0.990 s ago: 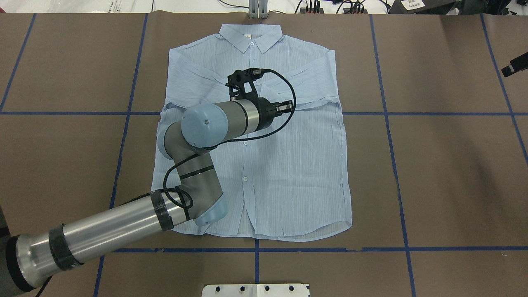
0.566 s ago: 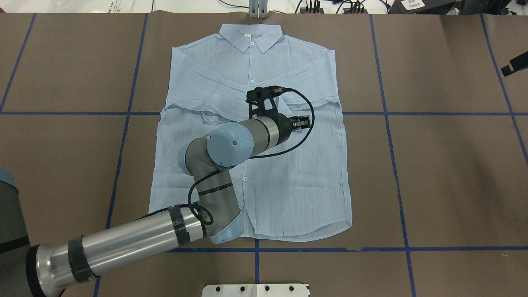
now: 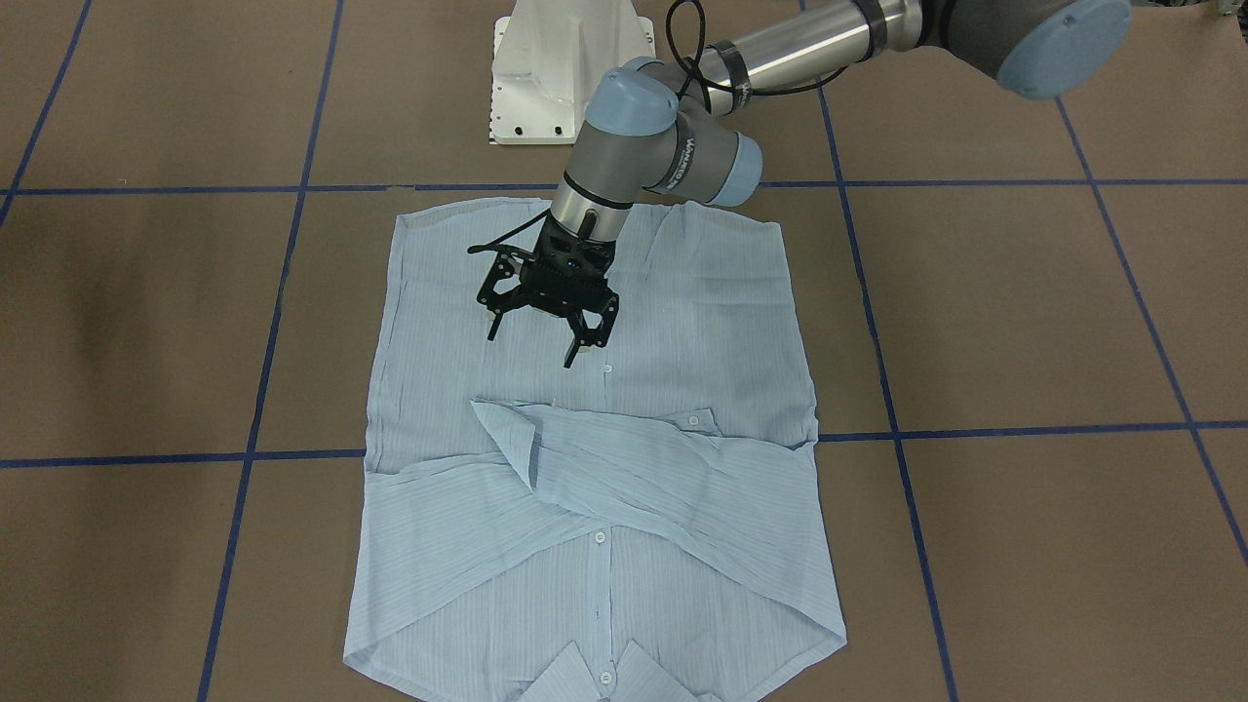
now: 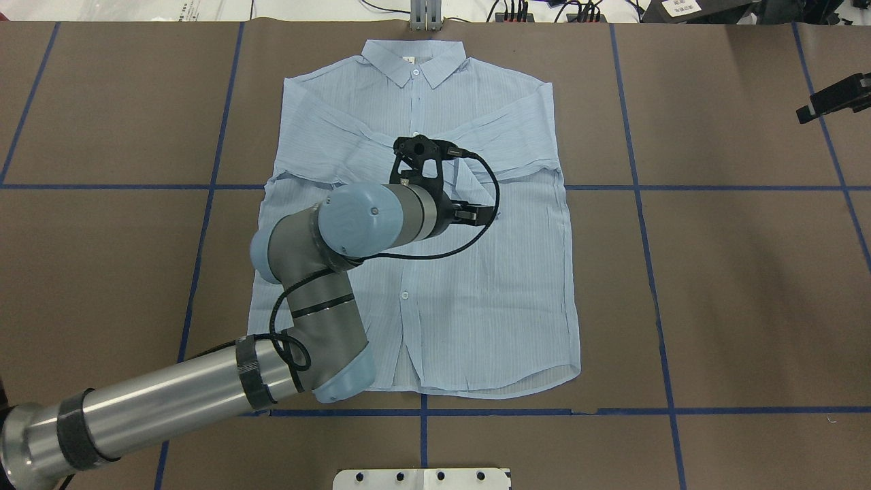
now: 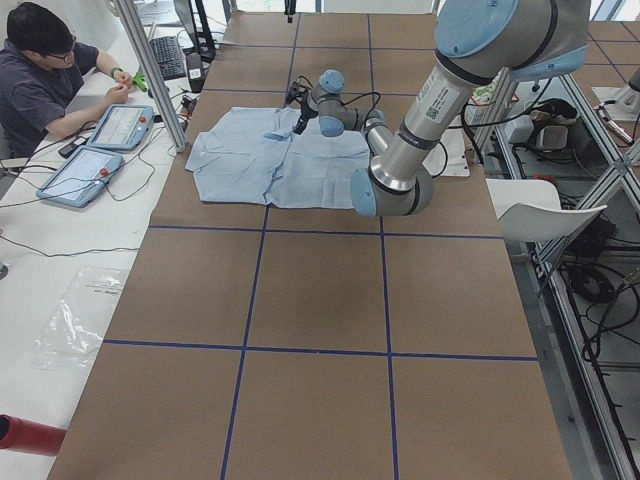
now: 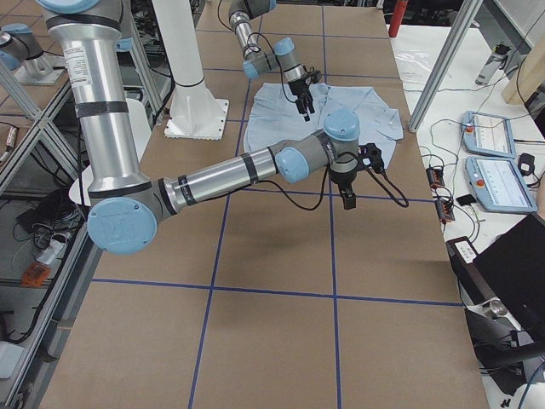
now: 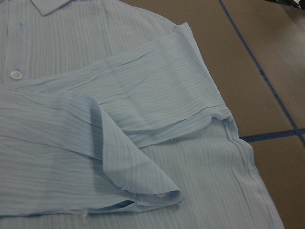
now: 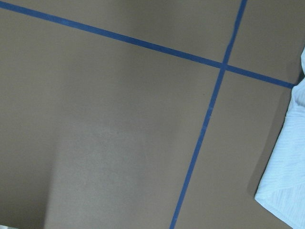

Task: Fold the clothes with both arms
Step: 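Release the sleeve and withdraw the left gripper while the right gripper reaches toward the shoulder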

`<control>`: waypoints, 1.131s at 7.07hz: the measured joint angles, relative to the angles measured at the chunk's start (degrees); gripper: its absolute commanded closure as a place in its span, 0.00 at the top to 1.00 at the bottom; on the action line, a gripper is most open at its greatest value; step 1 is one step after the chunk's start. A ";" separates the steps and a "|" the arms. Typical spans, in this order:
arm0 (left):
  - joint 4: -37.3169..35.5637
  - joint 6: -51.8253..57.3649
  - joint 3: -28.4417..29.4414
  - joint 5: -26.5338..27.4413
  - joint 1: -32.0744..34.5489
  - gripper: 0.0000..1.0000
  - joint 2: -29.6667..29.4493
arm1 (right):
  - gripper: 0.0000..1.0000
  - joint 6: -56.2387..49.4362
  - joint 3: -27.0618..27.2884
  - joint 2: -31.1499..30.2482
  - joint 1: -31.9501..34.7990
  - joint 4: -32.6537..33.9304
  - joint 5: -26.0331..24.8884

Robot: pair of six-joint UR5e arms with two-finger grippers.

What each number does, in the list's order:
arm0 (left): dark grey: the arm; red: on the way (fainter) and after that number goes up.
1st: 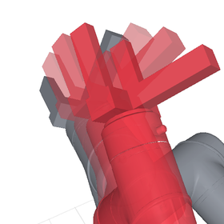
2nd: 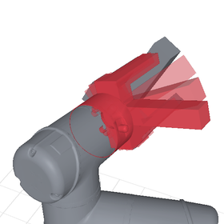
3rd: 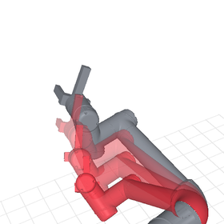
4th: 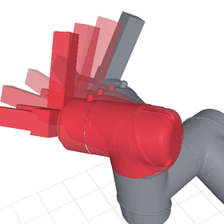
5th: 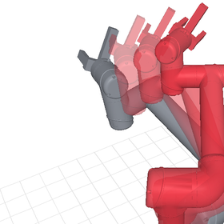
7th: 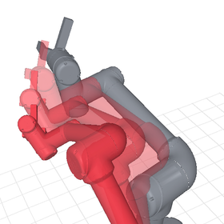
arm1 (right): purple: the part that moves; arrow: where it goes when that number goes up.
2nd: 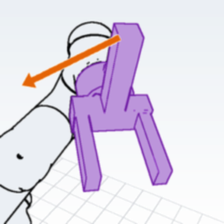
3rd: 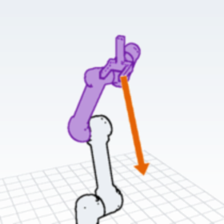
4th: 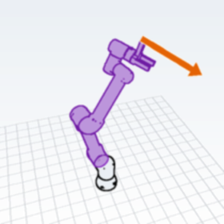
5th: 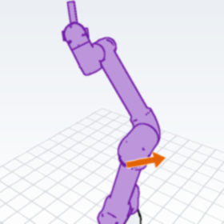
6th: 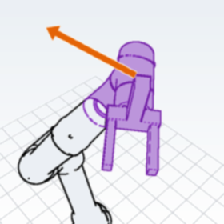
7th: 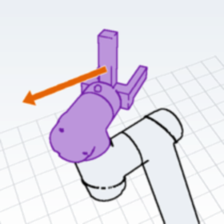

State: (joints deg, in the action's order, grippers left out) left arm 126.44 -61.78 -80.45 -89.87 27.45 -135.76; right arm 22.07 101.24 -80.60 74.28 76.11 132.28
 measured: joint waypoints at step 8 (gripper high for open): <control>-0.73 28.57 -13.09 -18.62 17.83 1.00 17.16 | 1.00 29.45 -19.36 33.03 -30.90 2.83 -32.45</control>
State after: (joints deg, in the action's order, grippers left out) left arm 125.71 -33.21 -93.54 -108.50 45.28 -118.60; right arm 51.53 81.88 -47.57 43.38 78.94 99.83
